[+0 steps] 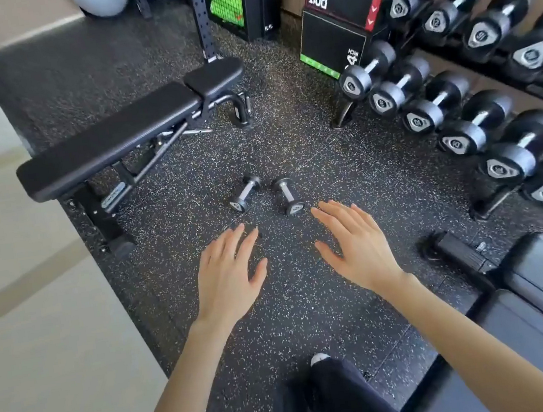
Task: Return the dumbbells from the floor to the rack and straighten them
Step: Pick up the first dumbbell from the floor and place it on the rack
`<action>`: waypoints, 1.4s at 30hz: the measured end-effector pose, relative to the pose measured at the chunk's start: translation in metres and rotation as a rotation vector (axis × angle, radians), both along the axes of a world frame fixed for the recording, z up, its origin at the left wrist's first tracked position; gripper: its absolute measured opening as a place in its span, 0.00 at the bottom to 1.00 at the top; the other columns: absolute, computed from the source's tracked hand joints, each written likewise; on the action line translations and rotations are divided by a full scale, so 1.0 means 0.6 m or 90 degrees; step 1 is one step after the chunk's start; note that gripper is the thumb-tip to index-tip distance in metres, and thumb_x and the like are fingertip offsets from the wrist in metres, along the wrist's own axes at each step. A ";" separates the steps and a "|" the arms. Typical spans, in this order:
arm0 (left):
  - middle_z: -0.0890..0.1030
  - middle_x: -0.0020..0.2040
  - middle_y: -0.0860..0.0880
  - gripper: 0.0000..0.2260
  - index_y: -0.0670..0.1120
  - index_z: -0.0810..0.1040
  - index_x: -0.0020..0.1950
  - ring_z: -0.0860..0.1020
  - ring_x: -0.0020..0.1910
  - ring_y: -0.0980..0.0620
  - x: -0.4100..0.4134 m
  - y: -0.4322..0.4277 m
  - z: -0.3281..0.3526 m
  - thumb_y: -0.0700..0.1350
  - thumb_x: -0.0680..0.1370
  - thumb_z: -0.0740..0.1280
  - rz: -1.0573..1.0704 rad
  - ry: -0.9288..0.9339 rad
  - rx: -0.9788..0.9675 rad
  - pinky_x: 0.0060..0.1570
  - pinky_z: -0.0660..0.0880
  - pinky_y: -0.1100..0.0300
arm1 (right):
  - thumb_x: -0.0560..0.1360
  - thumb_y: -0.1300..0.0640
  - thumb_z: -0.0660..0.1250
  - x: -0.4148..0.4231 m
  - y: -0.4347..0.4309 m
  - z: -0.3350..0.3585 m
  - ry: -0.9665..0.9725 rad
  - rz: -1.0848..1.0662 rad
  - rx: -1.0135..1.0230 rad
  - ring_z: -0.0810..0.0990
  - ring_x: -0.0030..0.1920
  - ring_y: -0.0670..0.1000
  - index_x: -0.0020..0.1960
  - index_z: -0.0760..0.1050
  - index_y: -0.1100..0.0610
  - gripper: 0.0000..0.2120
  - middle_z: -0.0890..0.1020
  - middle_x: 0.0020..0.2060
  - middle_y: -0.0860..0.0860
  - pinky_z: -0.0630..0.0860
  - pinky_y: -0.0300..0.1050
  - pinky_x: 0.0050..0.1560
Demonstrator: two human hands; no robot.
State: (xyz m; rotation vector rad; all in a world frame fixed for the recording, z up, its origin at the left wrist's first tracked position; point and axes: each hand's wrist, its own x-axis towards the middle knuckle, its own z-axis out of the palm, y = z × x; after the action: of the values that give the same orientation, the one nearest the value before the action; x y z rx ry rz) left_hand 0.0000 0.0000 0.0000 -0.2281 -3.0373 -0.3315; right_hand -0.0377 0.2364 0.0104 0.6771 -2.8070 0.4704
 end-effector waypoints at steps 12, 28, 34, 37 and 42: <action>0.68 0.72 0.47 0.23 0.49 0.68 0.72 0.68 0.69 0.47 -0.155 0.023 -0.051 0.56 0.78 0.59 -0.007 -0.050 -0.001 0.66 0.66 0.50 | 0.75 0.49 0.64 -0.157 0.026 -0.057 -0.095 0.004 0.040 0.70 0.67 0.52 0.69 0.67 0.55 0.24 0.73 0.66 0.52 0.61 0.54 0.69; 0.72 0.69 0.46 0.22 0.48 0.70 0.69 0.71 0.67 0.47 -0.423 0.046 -0.052 0.54 0.77 0.63 0.025 -0.061 0.003 0.64 0.67 0.50 | 0.75 0.52 0.65 -0.459 0.069 -0.036 -0.099 0.030 0.020 0.71 0.66 0.54 0.68 0.68 0.56 0.23 0.73 0.66 0.53 0.64 0.55 0.69; 0.73 0.68 0.46 0.22 0.47 0.72 0.68 0.72 0.65 0.47 -0.505 0.024 -0.074 0.53 0.77 0.64 0.008 -0.066 0.020 0.63 0.68 0.50 | 0.75 0.51 0.65 -0.533 0.051 -0.058 -0.114 0.007 0.039 0.71 0.65 0.53 0.68 0.68 0.56 0.23 0.73 0.66 0.52 0.63 0.53 0.68; 0.74 0.67 0.46 0.21 0.48 0.73 0.68 0.73 0.65 0.47 -0.558 0.001 -0.083 0.53 0.76 0.65 -0.020 -0.067 0.027 0.62 0.69 0.50 | 0.74 0.52 0.65 -0.578 0.032 -0.068 -0.111 -0.011 0.039 0.72 0.64 0.53 0.68 0.68 0.56 0.23 0.73 0.65 0.52 0.65 0.53 0.67; 0.72 0.68 0.47 0.21 0.48 0.71 0.69 0.71 0.66 0.47 -0.670 -0.060 -0.096 0.54 0.77 0.63 -0.071 -0.080 0.013 0.64 0.67 0.50 | 0.75 0.51 0.66 -0.665 -0.014 -0.082 -0.137 -0.050 0.049 0.71 0.66 0.52 0.69 0.67 0.55 0.24 0.72 0.67 0.51 0.63 0.53 0.69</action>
State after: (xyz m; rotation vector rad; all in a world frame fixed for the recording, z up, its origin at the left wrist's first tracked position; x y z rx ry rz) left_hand -0.4021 -0.0360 -0.0575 -0.3911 -3.1504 -0.3987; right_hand -0.4364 0.2280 -0.0386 0.5574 -3.0542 0.4480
